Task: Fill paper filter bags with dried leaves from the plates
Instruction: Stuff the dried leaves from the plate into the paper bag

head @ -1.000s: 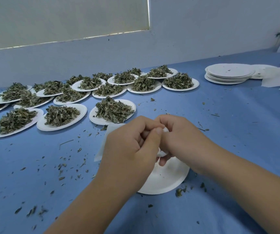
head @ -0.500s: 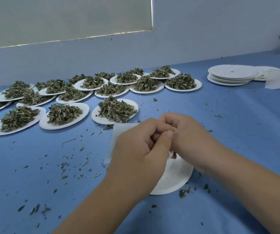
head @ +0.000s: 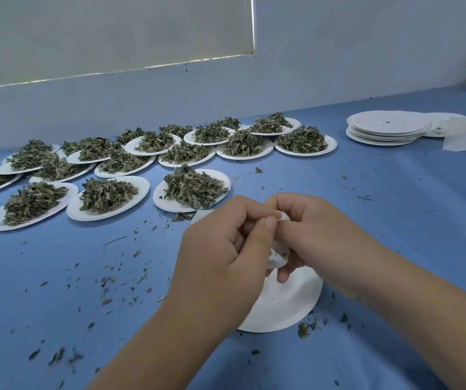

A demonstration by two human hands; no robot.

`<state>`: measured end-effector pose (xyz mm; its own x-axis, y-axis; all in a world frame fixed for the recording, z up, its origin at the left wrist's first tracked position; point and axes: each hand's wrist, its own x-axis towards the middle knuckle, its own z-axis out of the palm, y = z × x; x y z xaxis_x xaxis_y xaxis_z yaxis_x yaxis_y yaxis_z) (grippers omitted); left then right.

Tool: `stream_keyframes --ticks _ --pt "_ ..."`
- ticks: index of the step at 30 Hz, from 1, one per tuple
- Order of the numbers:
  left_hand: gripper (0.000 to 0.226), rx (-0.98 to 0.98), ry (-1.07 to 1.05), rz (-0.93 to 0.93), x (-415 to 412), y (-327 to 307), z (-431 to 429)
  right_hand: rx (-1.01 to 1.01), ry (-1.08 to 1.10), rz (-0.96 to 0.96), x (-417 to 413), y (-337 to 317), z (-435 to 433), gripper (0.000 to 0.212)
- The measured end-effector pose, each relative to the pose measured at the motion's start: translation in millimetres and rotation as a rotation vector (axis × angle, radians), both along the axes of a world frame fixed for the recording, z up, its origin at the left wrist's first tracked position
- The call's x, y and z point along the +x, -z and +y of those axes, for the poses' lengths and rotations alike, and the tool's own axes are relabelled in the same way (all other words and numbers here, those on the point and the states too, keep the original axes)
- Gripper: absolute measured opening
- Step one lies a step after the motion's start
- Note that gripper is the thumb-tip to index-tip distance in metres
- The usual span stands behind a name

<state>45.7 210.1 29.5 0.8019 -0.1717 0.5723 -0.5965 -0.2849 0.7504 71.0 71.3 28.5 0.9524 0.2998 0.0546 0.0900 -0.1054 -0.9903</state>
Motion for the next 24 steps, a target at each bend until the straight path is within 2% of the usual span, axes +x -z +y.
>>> stream_keyframes --ticks 6,9,11,14,17,19,21,24 --pt "0.014 0.045 0.063 -0.026 0 1 0 -0.027 0.081 -0.008 2 6 7 0.023" --pt "0.013 0.024 0.069 0.017 2 3 1 -0.119 0.152 -0.091 5 11 11 0.034" --pt "0.013 0.024 0.064 0.022 2 4 1 -0.162 0.179 -0.123 6 12 12 0.029" --pt "0.016 0.001 0.038 0.003 2 2 2 -0.088 0.152 -0.12 4 9 9 0.002" --pt "0.019 -0.154 0.009 0.053 9 -2 9 0.065 0.055 -0.098 3 5 4 0.015" --pt "0.012 -0.273 -0.012 0.124 16 -3 16 0.113 -0.002 -0.098 3 4 3 0.026" --pt "0.005 -0.385 -0.028 0.192 21 -5 23 0.046 -0.052 -0.125 2 6 2 0.047" --pt "0.012 -0.52 0.019 0.295 25 -7 30 -0.151 -0.037 -0.255 0 11 5 0.071"
